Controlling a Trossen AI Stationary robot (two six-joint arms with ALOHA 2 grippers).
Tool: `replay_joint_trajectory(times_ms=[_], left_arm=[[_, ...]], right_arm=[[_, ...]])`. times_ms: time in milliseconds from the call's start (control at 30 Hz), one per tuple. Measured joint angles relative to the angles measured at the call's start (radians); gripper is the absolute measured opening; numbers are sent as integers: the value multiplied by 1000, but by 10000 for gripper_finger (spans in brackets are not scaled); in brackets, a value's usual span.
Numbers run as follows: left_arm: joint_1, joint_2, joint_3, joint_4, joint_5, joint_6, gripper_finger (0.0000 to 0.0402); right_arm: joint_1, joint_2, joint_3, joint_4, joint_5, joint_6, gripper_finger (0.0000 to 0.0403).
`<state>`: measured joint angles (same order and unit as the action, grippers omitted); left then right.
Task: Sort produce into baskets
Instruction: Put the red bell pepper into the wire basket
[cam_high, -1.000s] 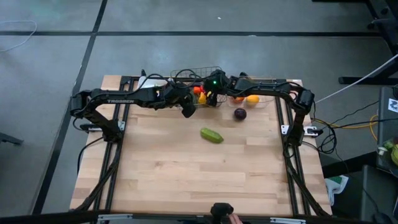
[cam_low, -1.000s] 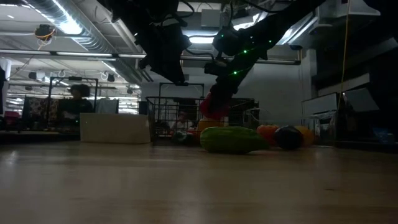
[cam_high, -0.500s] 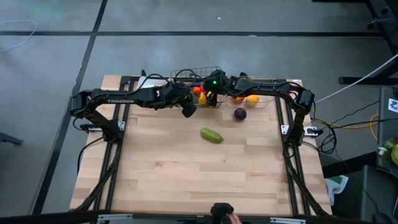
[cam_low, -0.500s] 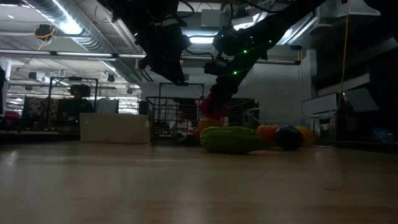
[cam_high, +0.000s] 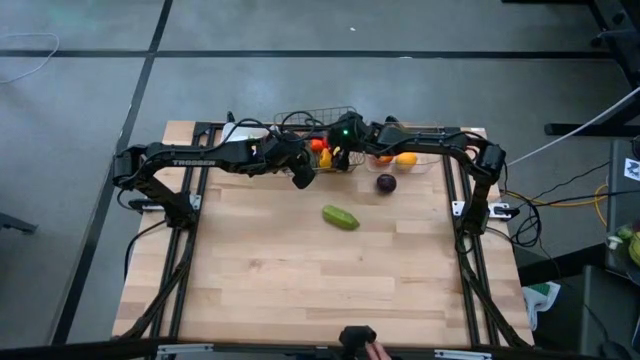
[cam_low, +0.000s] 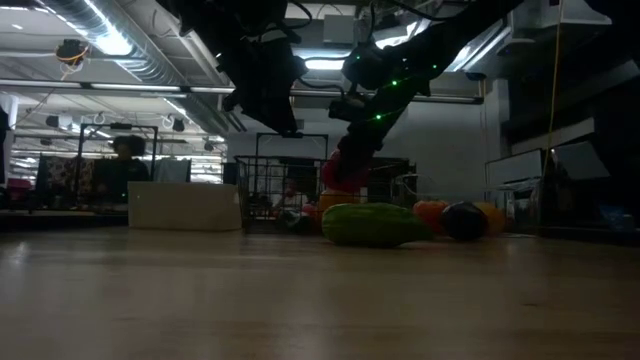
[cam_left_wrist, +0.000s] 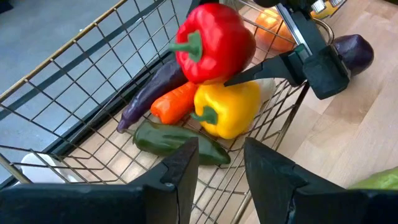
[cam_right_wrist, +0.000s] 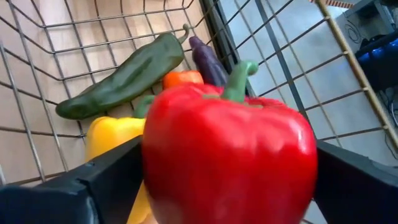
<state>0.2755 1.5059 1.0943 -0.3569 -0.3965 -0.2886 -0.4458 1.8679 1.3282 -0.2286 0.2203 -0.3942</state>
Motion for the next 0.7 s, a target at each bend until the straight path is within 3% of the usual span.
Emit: replay_joint_trajectory(times_ms=[233,467,700], left_arm=[[0,0,0,0,0,0,125],[0,0,0,-1,0,0,125],[0,0,0,-2,0,0,125]], right_arm=[[0,-19,9,-14,6,-11,366],[0,-56,118,-30,52,-12,378],[56,-66,326,-360,114,-9,390]])
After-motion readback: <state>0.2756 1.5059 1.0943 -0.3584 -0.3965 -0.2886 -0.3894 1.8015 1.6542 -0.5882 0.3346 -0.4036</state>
